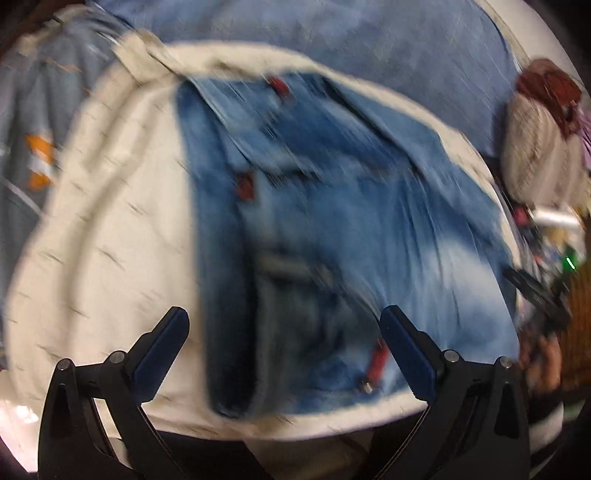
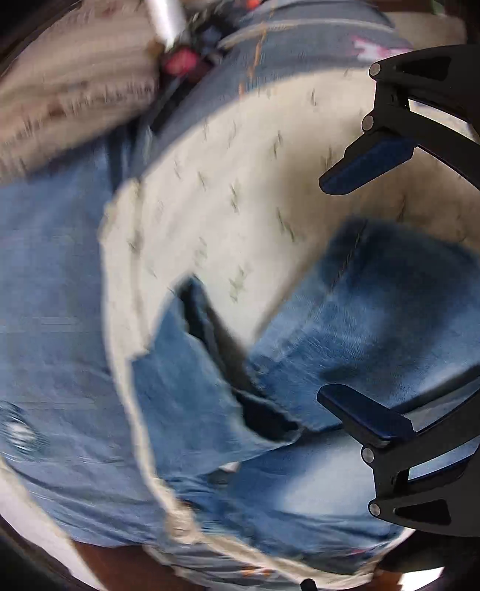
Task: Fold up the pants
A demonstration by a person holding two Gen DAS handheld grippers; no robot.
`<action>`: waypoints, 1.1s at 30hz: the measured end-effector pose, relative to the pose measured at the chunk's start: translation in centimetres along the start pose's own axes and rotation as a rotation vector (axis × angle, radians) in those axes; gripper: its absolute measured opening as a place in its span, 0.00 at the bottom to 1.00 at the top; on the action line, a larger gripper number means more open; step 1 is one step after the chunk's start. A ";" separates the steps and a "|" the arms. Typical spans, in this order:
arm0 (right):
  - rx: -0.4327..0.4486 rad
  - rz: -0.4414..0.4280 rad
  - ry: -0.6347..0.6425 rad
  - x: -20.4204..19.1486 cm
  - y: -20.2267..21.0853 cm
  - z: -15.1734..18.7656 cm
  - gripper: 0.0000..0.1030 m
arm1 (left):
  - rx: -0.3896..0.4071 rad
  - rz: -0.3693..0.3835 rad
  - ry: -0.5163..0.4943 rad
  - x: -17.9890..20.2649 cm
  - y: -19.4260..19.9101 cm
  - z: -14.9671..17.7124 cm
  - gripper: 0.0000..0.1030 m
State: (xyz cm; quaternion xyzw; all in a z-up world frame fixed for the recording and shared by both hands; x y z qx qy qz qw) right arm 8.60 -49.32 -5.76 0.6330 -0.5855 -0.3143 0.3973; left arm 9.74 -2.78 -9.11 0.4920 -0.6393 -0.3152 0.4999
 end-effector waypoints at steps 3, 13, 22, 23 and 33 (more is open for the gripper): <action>0.041 -0.008 0.109 -2.3 0.9 0.4 0.41 | -0.045 -0.027 -0.082 1.4 -1.5 1.9 0.85; 0.196 0.065 -0.260 9.8 8.3 3.0 0.10 | 0.005 -0.164 -0.117 0.9 0.2 2.8 0.14; 0.178 0.118 -0.479 13.7 8.4 7.2 0.39 | -0.030 -0.154 -0.181 -0.2 2.3 4.8 0.15; 0.227 0.100 -0.462 13.0 9.4 6.1 0.41 | 0.005 -0.147 -0.186 -0.1 3.7 4.7 0.15; 0.083 -0.488 -0.409 -1.8 -0.6 -5.2 0.80 | 0.002 0.052 0.220 -0.5 0.2 -9.7 0.69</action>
Point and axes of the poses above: each gripper's, at about its wrist camera, not at the fingertips, and y roughly against the way its jaws point, x to its right, z to its underside, the point moved 6 cm from there along -y, roughly the way its jaws point, and after that the axes turned 7 degrees about y, right-handed, at the moved point
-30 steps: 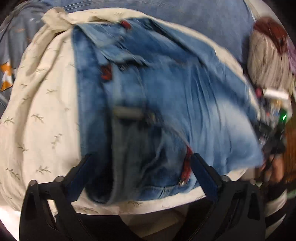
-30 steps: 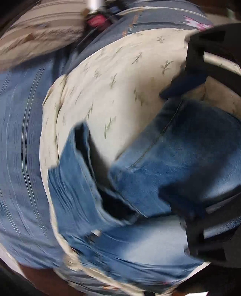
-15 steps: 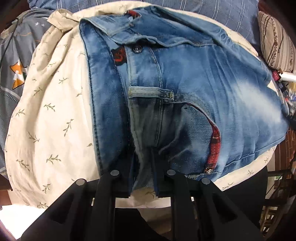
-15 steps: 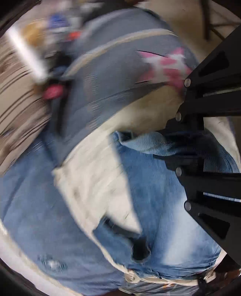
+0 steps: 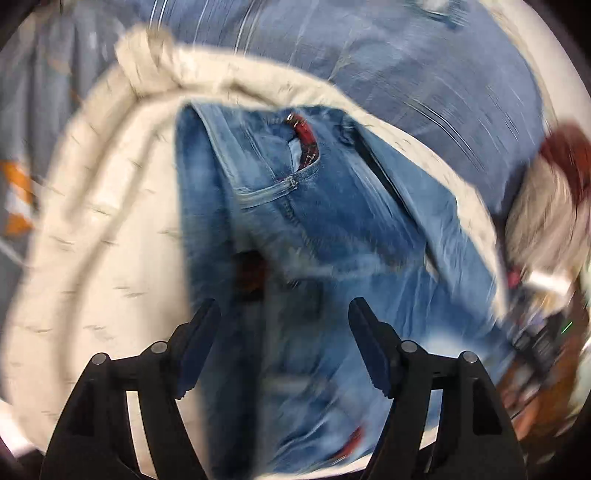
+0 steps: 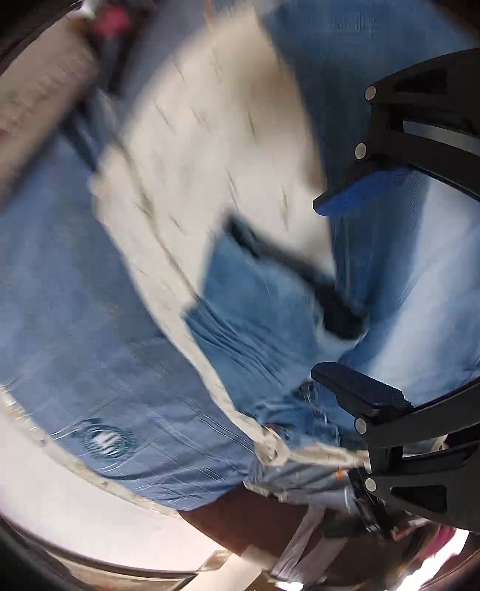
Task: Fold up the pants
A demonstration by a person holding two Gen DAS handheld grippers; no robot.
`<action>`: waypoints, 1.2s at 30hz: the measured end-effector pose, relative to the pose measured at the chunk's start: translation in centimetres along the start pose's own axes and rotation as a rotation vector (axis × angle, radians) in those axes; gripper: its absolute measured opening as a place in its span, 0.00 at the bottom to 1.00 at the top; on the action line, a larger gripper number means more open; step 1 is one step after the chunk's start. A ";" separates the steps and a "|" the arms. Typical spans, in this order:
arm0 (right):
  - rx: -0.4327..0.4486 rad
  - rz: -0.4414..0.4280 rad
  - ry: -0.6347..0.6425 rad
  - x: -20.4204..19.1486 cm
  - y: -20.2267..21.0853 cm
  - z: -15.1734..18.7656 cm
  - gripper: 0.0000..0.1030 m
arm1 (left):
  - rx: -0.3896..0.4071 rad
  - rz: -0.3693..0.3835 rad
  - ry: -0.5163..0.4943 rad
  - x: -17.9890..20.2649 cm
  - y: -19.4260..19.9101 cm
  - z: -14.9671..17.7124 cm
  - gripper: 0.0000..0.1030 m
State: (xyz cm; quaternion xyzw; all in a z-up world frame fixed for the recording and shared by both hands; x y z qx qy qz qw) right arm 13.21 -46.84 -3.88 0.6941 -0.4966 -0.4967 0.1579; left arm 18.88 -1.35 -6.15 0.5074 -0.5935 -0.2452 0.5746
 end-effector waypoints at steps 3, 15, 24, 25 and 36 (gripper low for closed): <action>-0.130 -0.066 0.030 -2.7 -3.8 -0.4 0.06 | -0.045 -0.025 0.036 0.3 -2.3 -0.5 0.68; 0.322 0.241 -0.097 4.1 4.0 -21.2 0.54 | 0.080 0.002 0.070 -2.9 0.3 -4.6 0.68; 0.182 0.056 -0.162 7.7 -1.6 -16.8 0.67 | -0.011 0.096 0.165 -1.6 -4.0 -4.9 0.69; 0.194 0.045 -0.161 7.5 -2.3 -17.1 0.68 | -0.019 0.092 0.147 -1.1 -4.5 -4.8 0.69; 0.336 0.161 -0.072 7.1 -1.8 -25.0 0.03 | -0.020 -0.061 0.027 1.0 -6.2 -6.6 0.33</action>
Point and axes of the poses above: each gripper's, at about its wrist camera, not at the fingertips, and y roughly against the way its jaws point, x to its right, z to its underside, the point moved 6 cm from there along -y, roughly the way its jaws point, and after that the axes turned 7 degrees about y, right-handed, at the moved point
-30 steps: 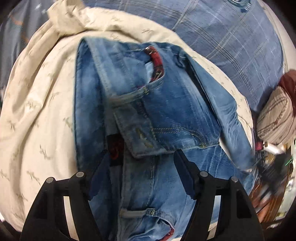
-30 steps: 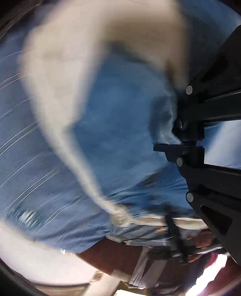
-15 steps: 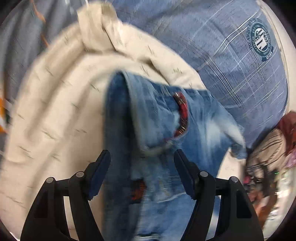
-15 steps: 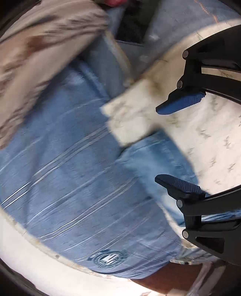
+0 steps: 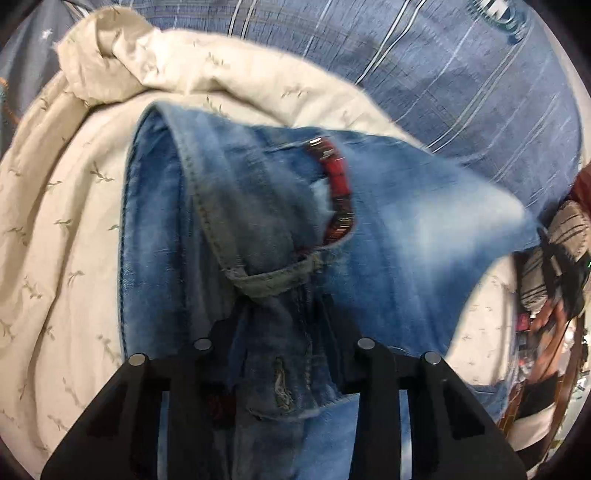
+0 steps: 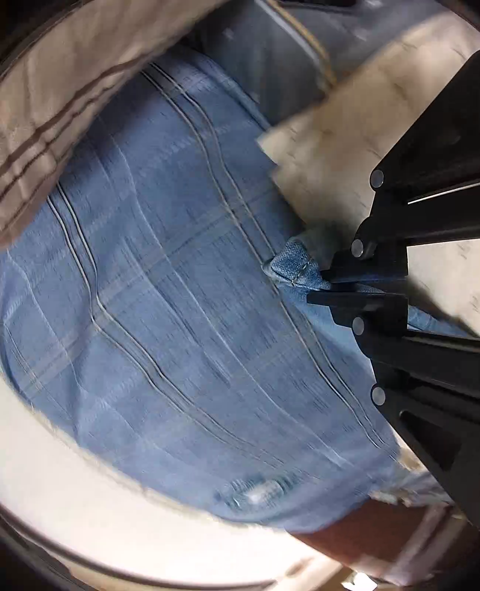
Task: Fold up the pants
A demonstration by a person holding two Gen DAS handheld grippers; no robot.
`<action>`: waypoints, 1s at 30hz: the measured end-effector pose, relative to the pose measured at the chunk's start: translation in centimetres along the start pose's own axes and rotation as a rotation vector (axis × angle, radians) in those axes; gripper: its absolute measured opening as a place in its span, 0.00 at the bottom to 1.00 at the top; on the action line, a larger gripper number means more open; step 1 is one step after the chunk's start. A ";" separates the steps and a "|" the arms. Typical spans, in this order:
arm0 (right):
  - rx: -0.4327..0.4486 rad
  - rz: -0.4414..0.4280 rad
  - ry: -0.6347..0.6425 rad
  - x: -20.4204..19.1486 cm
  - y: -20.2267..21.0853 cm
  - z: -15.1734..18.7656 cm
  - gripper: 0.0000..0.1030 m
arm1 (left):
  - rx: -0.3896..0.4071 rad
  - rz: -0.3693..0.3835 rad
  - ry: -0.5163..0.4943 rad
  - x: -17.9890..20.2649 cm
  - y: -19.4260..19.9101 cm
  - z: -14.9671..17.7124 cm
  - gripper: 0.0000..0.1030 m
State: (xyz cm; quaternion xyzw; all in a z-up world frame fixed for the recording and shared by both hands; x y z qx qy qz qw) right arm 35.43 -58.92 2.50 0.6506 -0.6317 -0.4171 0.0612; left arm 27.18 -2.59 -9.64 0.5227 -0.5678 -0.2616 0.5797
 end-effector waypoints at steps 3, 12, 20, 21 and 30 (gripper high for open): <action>-0.231 0.197 -0.004 3.8 -5.2 3.5 0.10 | 0.028 -0.008 -0.012 0.3 -0.6 -0.3 0.33; -0.029 0.142 0.026 4.3 1.6 0.1 0.59 | 0.072 0.082 0.088 -2.7 4.6 -0.9 0.36; -0.188 0.157 0.215 -0.2 -5.0 -0.9 0.79 | 0.030 0.095 0.186 -1.1 1.0 -4.3 0.58; -0.237 0.194 0.232 0.0 -6.5 -0.4 0.82 | 0.022 0.097 0.190 -1.2 0.6 -4.4 0.58; -0.030 -0.033 0.372 -3.5 1.2 -0.1 0.21 | 0.010 0.094 0.200 -2.3 0.1 -3.4 0.48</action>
Point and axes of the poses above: each gripper's, at about its wrist camera, not at the fingertips, and y roughly against the way its jaws point, x to its right, z to its underside, the point moved 6 cm from there along -y, roughly the way its jaws point, and after that the axes turned 7 degrees about y, right-handed, at the moved point
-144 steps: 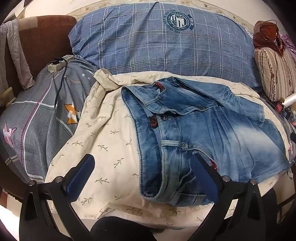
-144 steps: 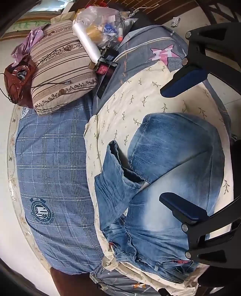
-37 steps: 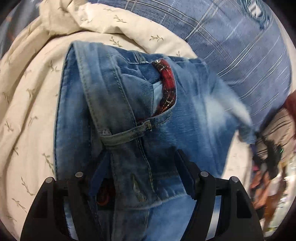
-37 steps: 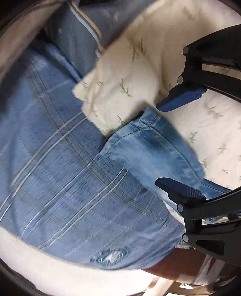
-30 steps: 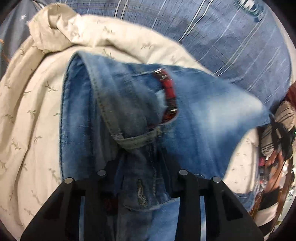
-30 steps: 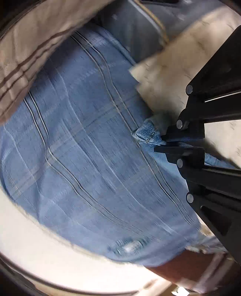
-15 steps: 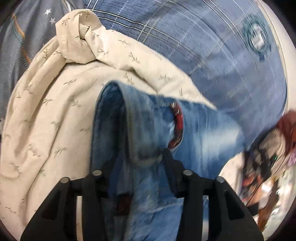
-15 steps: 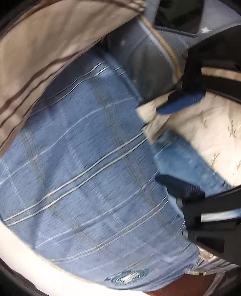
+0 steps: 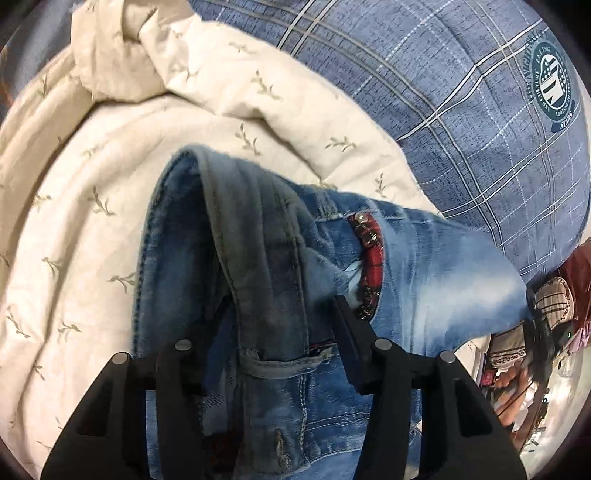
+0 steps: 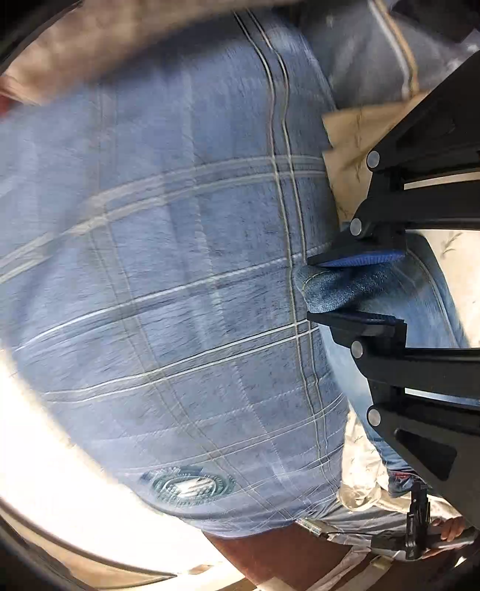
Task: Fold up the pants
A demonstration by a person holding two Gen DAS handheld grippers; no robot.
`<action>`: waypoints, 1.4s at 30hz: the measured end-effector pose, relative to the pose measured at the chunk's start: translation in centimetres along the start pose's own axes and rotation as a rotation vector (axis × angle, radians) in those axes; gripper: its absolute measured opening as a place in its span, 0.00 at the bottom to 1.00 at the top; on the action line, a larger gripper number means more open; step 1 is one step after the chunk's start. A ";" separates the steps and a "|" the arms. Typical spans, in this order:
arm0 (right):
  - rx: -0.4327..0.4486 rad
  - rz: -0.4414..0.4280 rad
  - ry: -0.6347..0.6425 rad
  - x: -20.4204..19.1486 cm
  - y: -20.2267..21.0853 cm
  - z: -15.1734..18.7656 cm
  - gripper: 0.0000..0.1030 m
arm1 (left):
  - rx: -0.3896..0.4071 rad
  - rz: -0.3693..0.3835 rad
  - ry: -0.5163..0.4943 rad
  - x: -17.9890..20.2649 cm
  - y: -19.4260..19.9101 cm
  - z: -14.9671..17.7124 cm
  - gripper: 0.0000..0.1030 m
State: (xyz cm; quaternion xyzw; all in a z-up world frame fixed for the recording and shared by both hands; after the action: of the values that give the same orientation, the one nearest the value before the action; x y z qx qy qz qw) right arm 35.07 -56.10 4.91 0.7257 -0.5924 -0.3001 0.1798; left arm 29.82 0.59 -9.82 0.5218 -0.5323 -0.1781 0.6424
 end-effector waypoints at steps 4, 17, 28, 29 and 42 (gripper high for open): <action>-0.288 0.132 -0.116 4.2 -3.3 7.2 0.36 | 0.034 -0.056 -0.025 0.2 -0.7 0.3 0.48; -0.160 0.054 -0.140 2.8 -1.2 0.8 0.78 | 0.022 0.014 0.034 0.2 3.6 -0.8 0.51; -0.405 -0.023 0.149 -3.9 -9.9 4.1 0.04 | -0.021 -0.036 0.006 2.6 -1.7 -2.4 0.30; -0.395 0.015 0.194 -4.6 -9.3 3.7 0.04 | -0.011 -0.056 -0.021 2.9 -1.6 -2.3 0.25; -0.017 0.166 0.289 -9.1 10.7 1.7 0.04 | 0.277 -0.024 -0.224 6.1 11.7 5.0 0.09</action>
State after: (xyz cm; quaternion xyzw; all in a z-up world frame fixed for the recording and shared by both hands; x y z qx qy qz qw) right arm 24.83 -49.65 12.25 0.7082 -0.6159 -0.1817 0.2935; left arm 23.90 -2.01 2.74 0.5884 -0.6138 -0.1677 0.4989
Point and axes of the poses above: each gripper's, at about its wrist camera, not at the fingertips, and y roughly against the way its jaws point, x to its right, z to its underside, the point moved 6 cm from there along -y, roughly the way its jaws point, and after that the axes turned 7 degrees about y, right-handed, at the moved point
